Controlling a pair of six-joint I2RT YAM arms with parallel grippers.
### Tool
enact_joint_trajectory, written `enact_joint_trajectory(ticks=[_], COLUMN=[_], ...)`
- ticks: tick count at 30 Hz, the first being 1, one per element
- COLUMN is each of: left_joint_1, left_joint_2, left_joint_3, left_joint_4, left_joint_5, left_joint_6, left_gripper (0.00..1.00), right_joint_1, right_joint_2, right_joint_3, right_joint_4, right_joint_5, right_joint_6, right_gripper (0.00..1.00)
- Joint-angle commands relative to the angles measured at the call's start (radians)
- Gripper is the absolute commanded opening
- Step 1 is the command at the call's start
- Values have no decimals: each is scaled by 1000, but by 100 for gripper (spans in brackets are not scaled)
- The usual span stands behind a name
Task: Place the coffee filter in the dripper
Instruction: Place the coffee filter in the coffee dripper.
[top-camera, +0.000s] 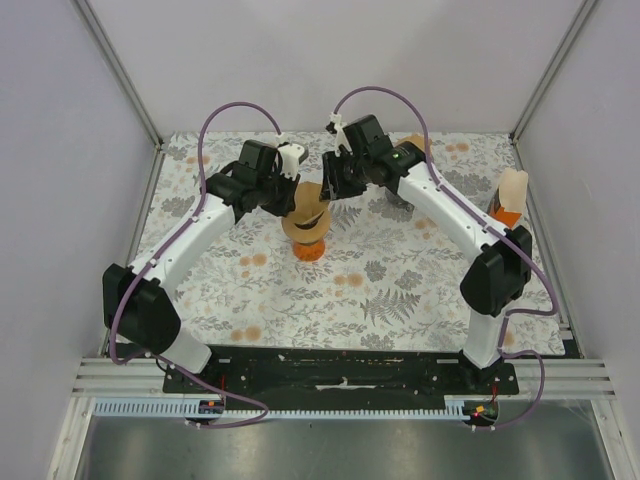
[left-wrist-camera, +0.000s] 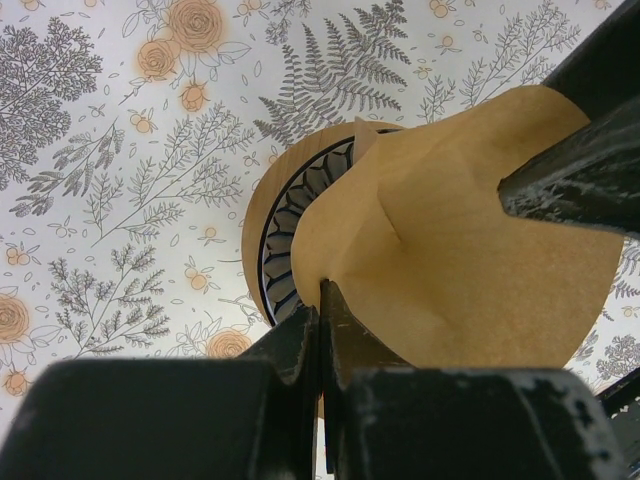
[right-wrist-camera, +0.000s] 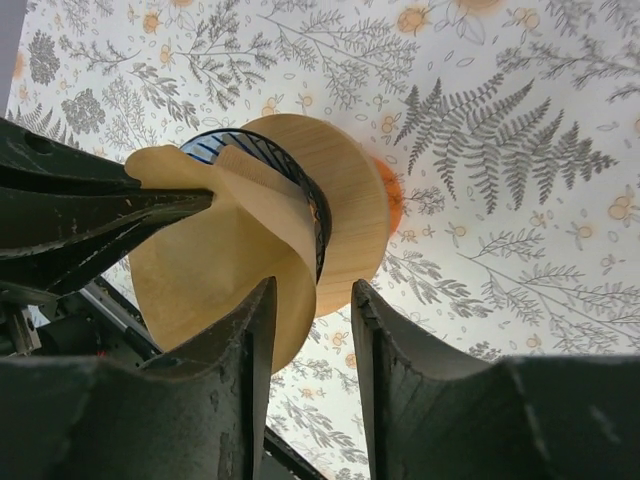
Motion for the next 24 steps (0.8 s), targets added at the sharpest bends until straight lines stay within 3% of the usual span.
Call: enact_joint_trajectory(ticks=[1, 4, 7, 11, 13, 22, 24], left_joint_1=[-1, -1, 0, -1, 2, 2, 4], left_joint_2=[-30, -28, -25, -21, -21, -35, -36], left_joint_3=[-8, -5, 3, 20, 24, 44, 60], left_joint_4=[11, 16, 10, 4, 4, -10, -18], left_joint_5=[30, 24, 12, 15, 19, 56, 65], left_joint_6=[-32, -38, -41, -41, -42, -69, -64], left_gripper=[2, 2, 2, 2, 2, 2, 9], right_joint_1=[-12, 3, 35, 44, 44, 51, 63], right_joint_2=[-102, -145, -174, -142, -115, 13, 33], right_joint_3=[67, 27, -33, -87, -94, -39, -13], right_joint_4=[72, 133, 198, 270, 269, 168, 132], right_joint_5=[-16, -23, -35, -162, -165, -75, -44], right_joint_6=[-45, -47, -42, 51, 85, 96, 58], right_gripper=[44, 43, 29, 10, 5, 0, 0])
